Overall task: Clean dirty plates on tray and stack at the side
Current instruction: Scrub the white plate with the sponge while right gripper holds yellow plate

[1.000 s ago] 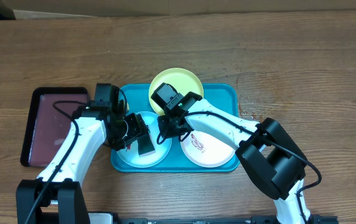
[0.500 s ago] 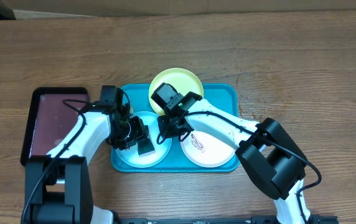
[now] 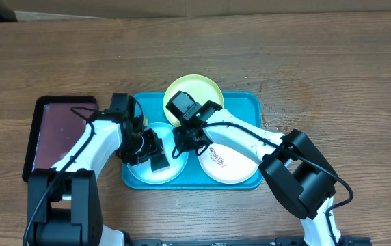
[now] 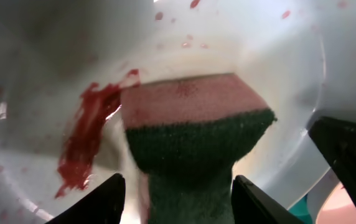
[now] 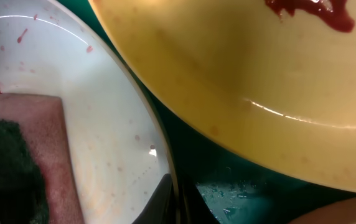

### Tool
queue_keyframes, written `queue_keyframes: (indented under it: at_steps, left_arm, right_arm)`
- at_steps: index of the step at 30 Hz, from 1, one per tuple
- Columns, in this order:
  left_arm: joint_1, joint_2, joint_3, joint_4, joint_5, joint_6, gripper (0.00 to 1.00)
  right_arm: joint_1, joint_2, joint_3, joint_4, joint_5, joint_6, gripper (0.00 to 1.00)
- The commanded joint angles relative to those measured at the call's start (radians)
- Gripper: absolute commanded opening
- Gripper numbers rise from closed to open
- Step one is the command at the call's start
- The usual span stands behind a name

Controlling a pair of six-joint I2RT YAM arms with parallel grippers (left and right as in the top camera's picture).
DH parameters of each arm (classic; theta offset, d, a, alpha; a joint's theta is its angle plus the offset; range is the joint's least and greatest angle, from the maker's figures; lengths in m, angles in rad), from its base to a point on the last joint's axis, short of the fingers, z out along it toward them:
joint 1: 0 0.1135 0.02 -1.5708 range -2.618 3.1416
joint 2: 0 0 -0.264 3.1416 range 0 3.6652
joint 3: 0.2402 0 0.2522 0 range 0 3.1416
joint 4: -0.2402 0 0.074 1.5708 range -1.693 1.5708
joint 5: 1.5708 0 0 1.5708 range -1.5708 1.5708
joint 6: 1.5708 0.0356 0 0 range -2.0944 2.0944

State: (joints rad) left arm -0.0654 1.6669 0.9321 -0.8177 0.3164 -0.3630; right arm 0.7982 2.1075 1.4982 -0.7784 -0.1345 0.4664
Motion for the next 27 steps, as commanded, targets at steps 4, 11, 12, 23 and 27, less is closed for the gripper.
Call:
queue_keyframes:
  at_steps: [4,11,12,23,27]
  left_arm:
    - [-0.001,0.007,0.106,-0.083,-0.083,0.023,0.59]
    - [-0.007,0.008,0.101,-0.097,-0.08,0.018,0.6]
    - [-0.011,0.008,0.099,-0.094,-0.08,0.018,0.6]
    - [-0.079,0.009,0.076,-0.064,-0.113,-0.055,0.5]
    - [-0.079,0.009,0.06,-0.062,-0.132,-0.063,0.5]
  right_arm:
    - [-0.01,-0.003,-0.005,0.003,0.002,0.001,0.04]
    - [-0.01,-0.003,-0.005,0.004,0.002,0.002,0.04]
    - [-0.01,-0.003,-0.005,0.004,0.002,0.002,0.04]
    - [-0.01,-0.003,-0.005,0.002,0.002,0.002,0.04]
    - [-0.01,-0.003,-0.005,-0.006,0.002,0.002,0.04]
